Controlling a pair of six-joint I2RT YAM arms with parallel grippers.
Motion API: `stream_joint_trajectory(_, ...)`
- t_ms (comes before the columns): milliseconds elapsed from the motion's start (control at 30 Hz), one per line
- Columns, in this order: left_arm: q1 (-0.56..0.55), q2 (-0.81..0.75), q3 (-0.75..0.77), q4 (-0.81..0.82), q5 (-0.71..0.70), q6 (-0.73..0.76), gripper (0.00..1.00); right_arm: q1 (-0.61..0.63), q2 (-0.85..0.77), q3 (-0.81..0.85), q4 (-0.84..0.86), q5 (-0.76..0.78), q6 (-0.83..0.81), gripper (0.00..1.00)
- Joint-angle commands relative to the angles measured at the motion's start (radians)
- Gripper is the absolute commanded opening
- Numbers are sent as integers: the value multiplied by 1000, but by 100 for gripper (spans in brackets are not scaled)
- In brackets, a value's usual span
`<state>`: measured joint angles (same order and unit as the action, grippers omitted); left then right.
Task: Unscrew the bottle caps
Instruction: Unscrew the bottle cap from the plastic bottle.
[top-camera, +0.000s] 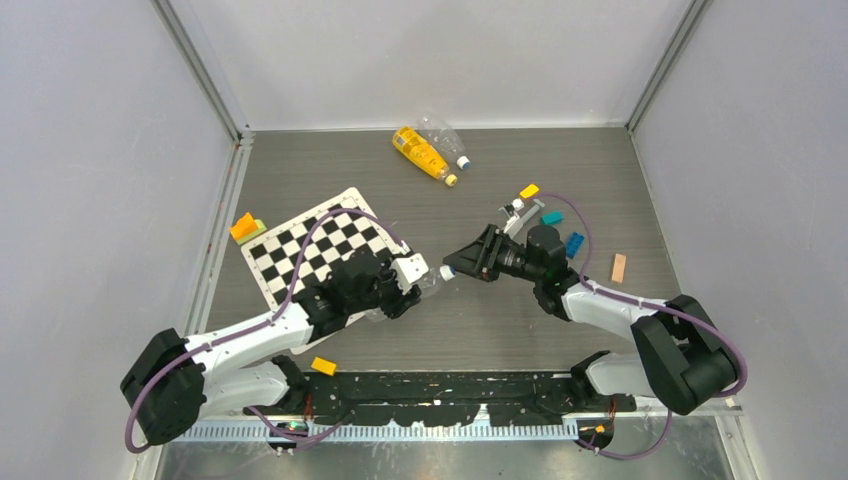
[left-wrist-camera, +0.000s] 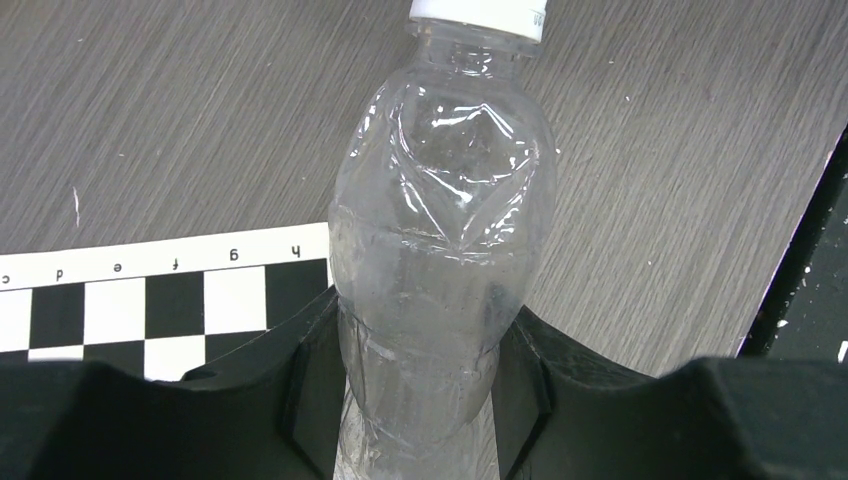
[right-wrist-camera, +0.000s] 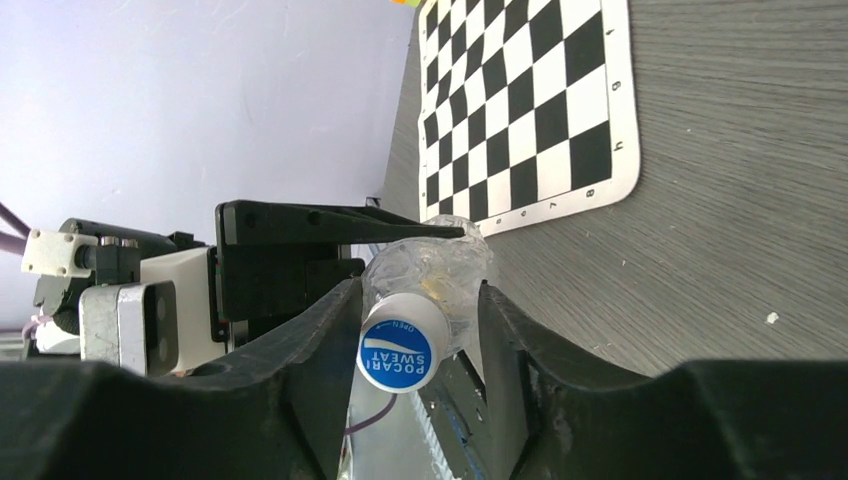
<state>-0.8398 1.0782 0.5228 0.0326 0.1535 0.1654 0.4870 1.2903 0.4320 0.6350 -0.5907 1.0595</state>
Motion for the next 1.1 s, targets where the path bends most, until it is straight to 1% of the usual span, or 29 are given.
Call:
stream_joint_trajectory(0,-5,-16,6,82,-25,11,16,5,-5,24,94,-49,10,55)
stream_joint_trajectory(100,-5,-13,9,74,-31,14,16,5,-19,24,69,-48,-6,56)
stream_joint_trajectory(300,-5,-9,10,76,-37,5,16,5,-40,27,11,-54,-43,55)
stream_joint_trajectory(433,-5,-11,12,73,-30,3,16,6,-57,28,-17,-56,-62,52)
stream_joint_trajectory(600,-5,-10,15,68,-19,4,17,5,-61,31,-28,-56,-69,55)
stream_joint_trajectory(767,-5,4,28,53,-39,11,17,5,-74,28,-25,-73,-78,58)
stream_joint_trajectory(867,-5,17,34,48,-35,11,17,5,-85,25,-27,-80,-86,58)
stream_joint_trajectory(1067,-5,28,41,58,-22,10,17,5,-81,35,-45,-71,-90,54)
